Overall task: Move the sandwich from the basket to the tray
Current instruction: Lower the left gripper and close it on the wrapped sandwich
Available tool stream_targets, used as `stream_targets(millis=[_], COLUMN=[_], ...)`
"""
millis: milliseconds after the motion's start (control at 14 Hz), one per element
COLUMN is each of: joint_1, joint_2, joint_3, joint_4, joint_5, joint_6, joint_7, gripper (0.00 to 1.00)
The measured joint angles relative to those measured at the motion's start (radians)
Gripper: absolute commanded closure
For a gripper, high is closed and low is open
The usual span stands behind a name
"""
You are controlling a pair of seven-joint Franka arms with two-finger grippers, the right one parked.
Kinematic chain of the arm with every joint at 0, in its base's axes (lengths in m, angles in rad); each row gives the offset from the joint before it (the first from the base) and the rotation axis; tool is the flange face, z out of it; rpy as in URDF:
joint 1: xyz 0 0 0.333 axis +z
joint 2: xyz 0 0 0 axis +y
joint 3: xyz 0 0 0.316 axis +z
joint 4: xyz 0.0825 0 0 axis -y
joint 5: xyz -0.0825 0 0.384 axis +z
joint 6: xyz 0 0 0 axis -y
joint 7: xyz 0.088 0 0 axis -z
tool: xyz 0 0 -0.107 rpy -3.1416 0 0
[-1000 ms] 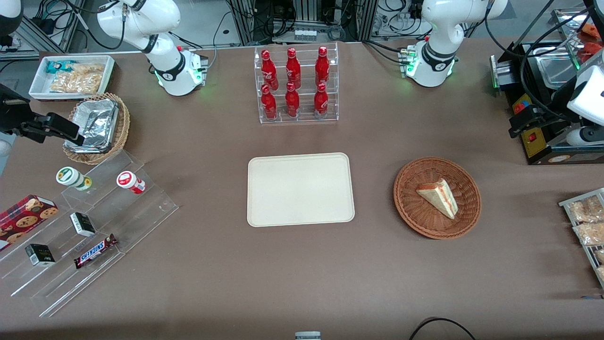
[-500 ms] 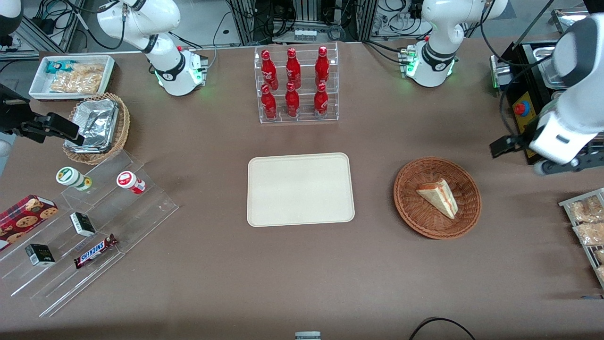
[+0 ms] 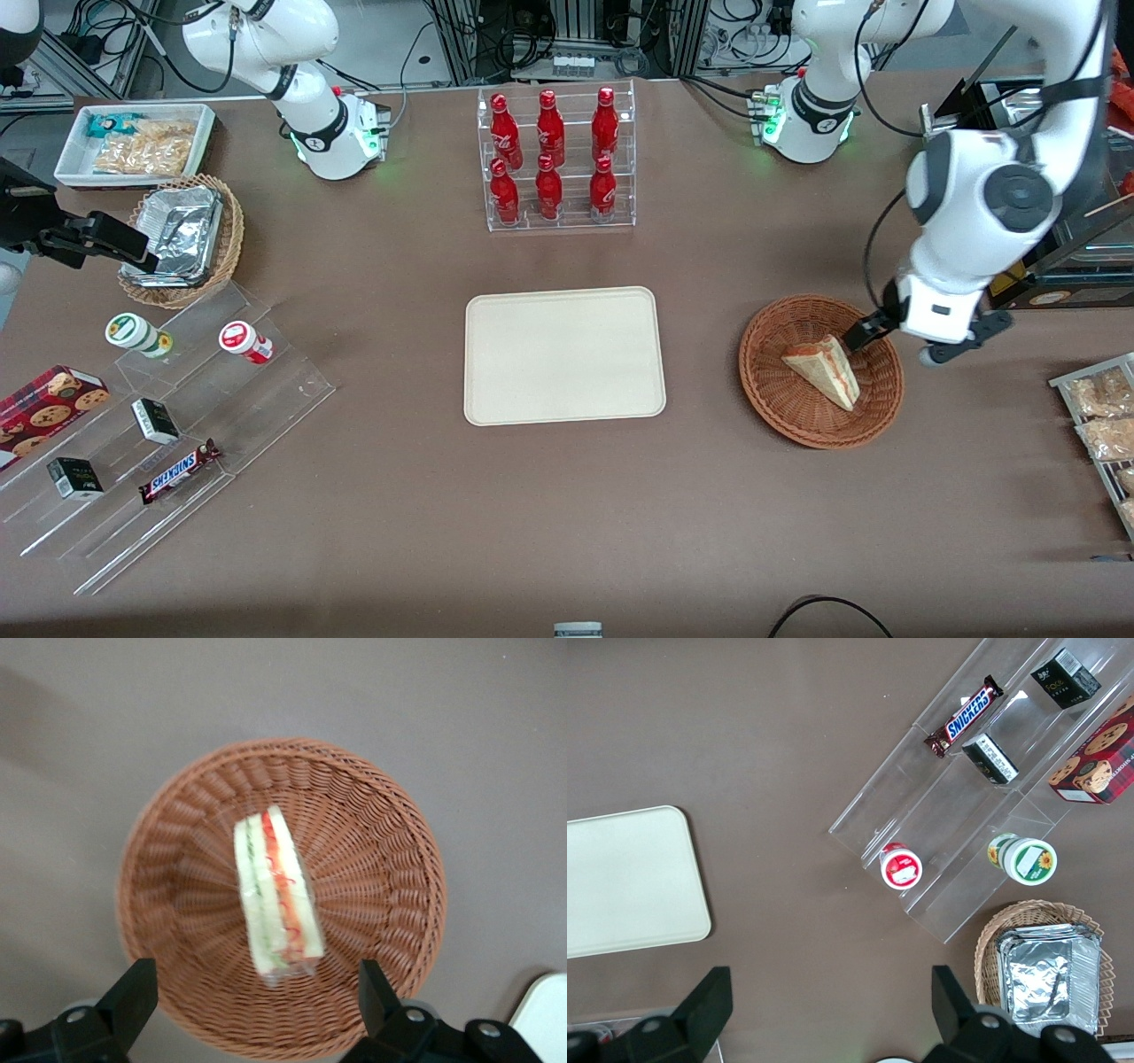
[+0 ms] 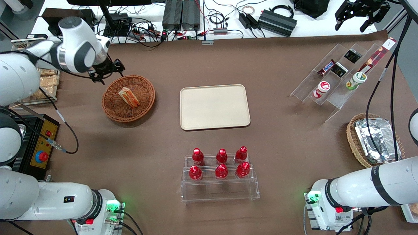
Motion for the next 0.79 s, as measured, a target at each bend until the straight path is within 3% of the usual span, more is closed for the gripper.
stream_targets(millis=[214,786], joint_1=[-0.012,-0.011], joint_2=[0.025,0.181], joint_3=[-0.002,0.002], joint_4=[-0.05,-0.05], joint_5=[0.0,0.0], joint_6=[0.058,0.22], joint_7=[-0.122,-0.157], gripper=[0.0,0.0])
